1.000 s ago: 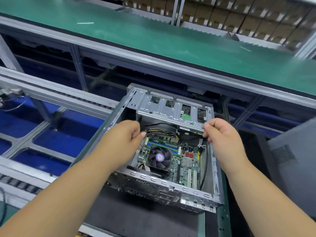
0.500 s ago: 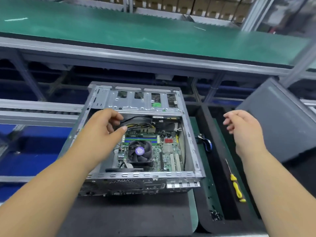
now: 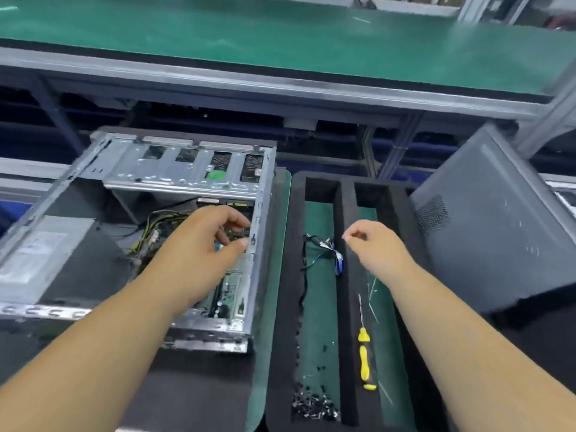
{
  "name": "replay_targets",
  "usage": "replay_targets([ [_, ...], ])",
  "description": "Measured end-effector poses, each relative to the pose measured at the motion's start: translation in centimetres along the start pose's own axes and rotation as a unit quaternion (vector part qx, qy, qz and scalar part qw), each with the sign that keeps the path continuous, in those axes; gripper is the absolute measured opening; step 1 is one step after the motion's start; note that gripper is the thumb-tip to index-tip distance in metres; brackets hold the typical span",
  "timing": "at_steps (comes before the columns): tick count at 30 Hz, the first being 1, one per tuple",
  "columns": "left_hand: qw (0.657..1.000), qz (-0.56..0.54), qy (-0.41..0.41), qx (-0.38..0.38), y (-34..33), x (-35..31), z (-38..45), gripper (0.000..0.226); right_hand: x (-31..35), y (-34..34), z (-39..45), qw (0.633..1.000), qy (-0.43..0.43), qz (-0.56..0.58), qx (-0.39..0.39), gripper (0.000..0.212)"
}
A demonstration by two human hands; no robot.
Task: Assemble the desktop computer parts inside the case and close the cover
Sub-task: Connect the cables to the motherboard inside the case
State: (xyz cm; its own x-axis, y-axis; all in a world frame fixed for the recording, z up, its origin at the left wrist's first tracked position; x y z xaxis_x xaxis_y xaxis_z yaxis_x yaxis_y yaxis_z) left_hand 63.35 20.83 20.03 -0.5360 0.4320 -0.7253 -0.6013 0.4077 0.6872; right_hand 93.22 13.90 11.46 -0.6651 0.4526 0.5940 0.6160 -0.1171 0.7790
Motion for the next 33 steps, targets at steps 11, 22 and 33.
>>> replay_targets([
  [11,0.992,-0.017,0.102,-0.079,-1.0,-1.7,-2.9,0.020,-2.6,-8.2,3.4,0.853,0.085,-0.480,0.186,0.038],
  [22,0.989,-0.042,0.118,-0.083,-2.6,-3.2,-3.1,0.018,-0.9,-2.4,3.2,0.980,0.085,-0.143,0.106,0.025],
  [33,0.990,-0.090,0.107,-0.029,-5.1,-6.1,-0.1,0.013,2.4,7.7,0.2,0.961,0.093,0.259,0.003,0.045],
])
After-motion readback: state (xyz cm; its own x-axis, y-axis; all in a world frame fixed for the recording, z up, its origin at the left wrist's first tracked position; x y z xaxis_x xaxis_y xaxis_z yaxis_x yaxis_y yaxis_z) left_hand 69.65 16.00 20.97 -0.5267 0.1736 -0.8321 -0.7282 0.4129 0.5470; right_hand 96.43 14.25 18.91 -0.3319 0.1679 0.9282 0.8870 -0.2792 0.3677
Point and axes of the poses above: each hand's wrist, its own z-axis towards the middle knuckle, its own y-axis out of the back of the hand, x = y × z, the point moved 6 cm from there along z, towards the middle knuckle, and after that the axes turned 7 degrees about x, right-handed, at the moved point
